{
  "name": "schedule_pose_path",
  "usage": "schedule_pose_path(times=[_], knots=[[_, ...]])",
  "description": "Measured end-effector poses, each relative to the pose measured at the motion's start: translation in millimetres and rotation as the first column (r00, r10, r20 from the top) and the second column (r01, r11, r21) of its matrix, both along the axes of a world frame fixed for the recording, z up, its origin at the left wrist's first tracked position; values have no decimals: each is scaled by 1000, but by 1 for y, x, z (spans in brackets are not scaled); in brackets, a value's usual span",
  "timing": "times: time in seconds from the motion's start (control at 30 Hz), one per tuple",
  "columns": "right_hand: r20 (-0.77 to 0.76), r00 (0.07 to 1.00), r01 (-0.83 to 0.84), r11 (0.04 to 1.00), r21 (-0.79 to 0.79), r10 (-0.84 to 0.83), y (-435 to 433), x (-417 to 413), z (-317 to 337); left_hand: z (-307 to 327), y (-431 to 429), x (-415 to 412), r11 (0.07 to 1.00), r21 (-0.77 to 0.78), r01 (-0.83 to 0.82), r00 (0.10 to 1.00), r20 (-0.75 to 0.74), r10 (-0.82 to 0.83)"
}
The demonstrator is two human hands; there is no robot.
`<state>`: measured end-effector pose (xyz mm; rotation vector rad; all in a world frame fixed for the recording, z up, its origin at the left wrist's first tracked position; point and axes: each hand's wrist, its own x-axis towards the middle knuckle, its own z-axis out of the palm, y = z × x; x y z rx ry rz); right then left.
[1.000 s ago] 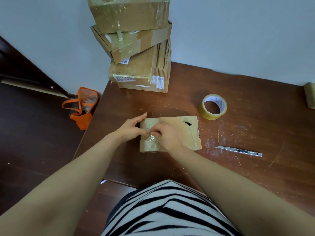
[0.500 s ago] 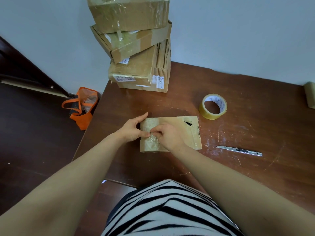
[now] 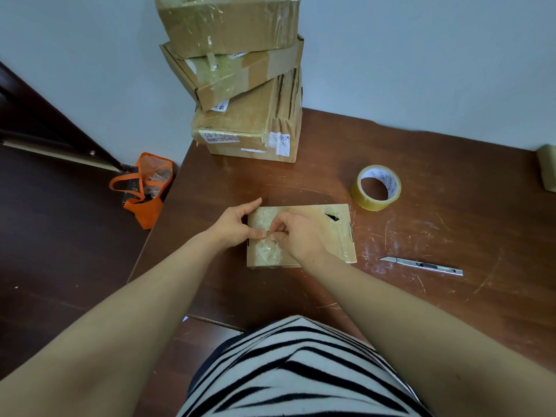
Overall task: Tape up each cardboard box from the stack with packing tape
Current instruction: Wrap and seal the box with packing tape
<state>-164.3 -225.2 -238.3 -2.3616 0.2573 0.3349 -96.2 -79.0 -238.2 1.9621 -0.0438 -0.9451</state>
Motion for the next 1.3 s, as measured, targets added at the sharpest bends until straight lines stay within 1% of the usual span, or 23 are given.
schedule_pose_path(times=[0.2,0.43,0.5,0.67,0.77,0.9,1.0,1.03,1.07,1.1,1.17,1.23,1.27,1.3], knots=[[-4,1000,-10,1000,0,10,-1,1,-1,1,-3,1,1000,20,-2,1000,19,1],[-147,988,-56,998,-30,51,1,13,5,5,-5,-3,1000,5,-8,1000,-10,8],[-128,991,-49,999,-17,46,-2,13,5,6,-5,-4,1000,1,-6,1000,8,6],[-32,999,29,996,87,-27,-13,7,4,6,-8,-9,1000,24,-20,998,53,19],[-22,1000,10,995,95,-8,-13,5,2,4,-12,-10,998,70,-5,995,102,-2],[-17,1000,9,993,118,-7,-14,5,3,5,-10,-7,997,70,27,997,74,-33],[-2,1000,18,985,171,-18,-15,2,3,3,-9,-7,996,77,49,994,95,-56],[31,998,54,978,200,-62,-16,-1,4,2,-9,-7,996,81,45,994,100,-53],[81,987,121,968,222,-142,-18,-6,4,1,-8,-6,995,91,47,992,111,-57],[144,959,206,950,235,-243,-23,-11,6,0,-8,-4,993,109,52,989,131,-67],[244,865,380,890,252,-439,-41,-20,9,0,-6,-1,986,162,40,980,187,-71],[259,786,520,827,214,-562,-61,-28,8,3,-8,-1,969,244,26,954,283,-97],[240,763,568,800,193,-600,-70,-32,4,6,-12,-4,955,293,39,920,363,-149],[204,752,597,779,192,-627,-77,-35,1,10,-17,-8,942,328,72,867,446,-222]])
